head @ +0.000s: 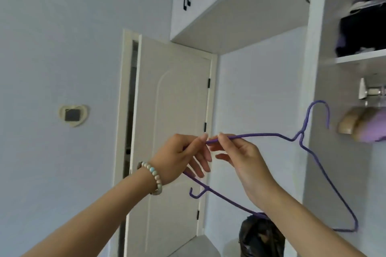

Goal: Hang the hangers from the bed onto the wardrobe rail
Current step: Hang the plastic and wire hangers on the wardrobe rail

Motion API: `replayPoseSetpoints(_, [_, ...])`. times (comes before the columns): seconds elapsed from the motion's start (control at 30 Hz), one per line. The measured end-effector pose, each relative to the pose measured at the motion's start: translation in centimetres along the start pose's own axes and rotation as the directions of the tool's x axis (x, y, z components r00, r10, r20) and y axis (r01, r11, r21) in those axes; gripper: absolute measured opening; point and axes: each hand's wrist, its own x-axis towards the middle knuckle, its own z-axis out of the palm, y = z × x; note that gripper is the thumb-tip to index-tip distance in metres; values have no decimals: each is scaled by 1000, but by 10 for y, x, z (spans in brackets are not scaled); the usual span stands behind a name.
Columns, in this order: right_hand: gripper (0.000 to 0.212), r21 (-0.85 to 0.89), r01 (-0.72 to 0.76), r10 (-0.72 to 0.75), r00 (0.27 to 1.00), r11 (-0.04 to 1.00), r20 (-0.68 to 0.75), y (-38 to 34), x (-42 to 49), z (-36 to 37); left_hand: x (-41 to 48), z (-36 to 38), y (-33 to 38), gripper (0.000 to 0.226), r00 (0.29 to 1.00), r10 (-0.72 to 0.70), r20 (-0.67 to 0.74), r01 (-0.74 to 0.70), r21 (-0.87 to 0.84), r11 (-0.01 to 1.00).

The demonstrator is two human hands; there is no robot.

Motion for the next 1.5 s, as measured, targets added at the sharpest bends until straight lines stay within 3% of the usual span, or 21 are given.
replayPoseSetpoints(0.2, [28,-54,26,-36,981,998,-189,-20,-3,-144,72,122,55,46,988,122,93,-111,-110,988])
replayPoseSetpoints(0.43, [27,-9,29,-31,952,1000,-305,-33,0,-281,135,252,102,45,977,209,49,-194,-215,957])
replayPoseSetpoints(0.57, [19,-37,86,-94,891,996,-445,-35,11,-338,166,316,120,45,985,169,-14,-164,-346,924])
replayPoseSetpoints(0.67, [29,-64,133,-146,833,989,-534,-34,25,-375,192,361,129,45,994,92,-50,-105,-441,892])
replayPoseSetpoints(0.77, [36,-67,114,-132,823,991,-552,-31,40,-411,217,399,136,44,998,25,-50,-48,-522,852])
replayPoseSetpoints(1.1, [39,-134,-11,-63,842,991,-536,-13,76,-485,273,453,131,29,989,-44,138,109,-505,856])
replayPoseSetpoints(1.5, [36,-104,-143,65,839,984,-540,10,104,-510,287,465,127,35,980,-144,135,182,-336,924])
